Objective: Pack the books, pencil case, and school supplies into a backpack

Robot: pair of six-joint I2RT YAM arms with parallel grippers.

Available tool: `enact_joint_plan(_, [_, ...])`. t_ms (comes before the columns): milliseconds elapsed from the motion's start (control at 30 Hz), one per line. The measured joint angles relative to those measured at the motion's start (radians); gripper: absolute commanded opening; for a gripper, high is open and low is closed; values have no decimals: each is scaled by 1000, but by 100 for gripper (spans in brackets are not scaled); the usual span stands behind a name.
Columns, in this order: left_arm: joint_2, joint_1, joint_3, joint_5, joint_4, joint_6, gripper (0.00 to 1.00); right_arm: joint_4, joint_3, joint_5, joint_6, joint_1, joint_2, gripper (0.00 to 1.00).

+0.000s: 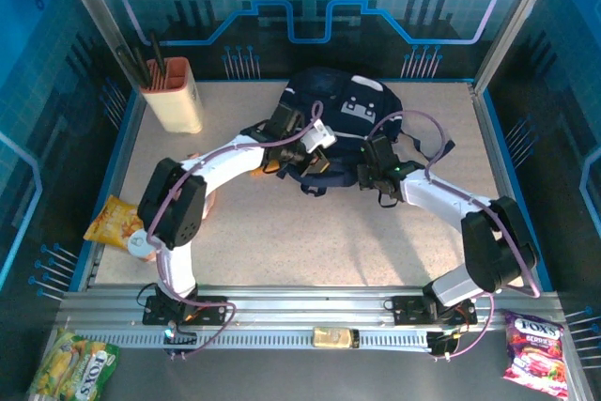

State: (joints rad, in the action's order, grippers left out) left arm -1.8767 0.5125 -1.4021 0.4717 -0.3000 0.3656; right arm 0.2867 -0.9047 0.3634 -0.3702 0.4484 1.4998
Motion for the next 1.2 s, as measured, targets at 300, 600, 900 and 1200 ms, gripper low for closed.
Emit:
enact_joint_plan(300, [146,-61,72,95,10,-36,0,-40,-34,75,73,-37,2,14])
enact_joint_plan(600, [165,-78,98,140,44,-54,0,-119,-82,-32,40,-156,129,16])
enact_joint_plan(900, [165,-78,103,148,62,-54,0,-74,-151,-184,-52,-241,174,35])
enact_joint_plan(1200, [148,-29,99,130,40,-54,1,-60,6,-262,-140,-293,-89,67])
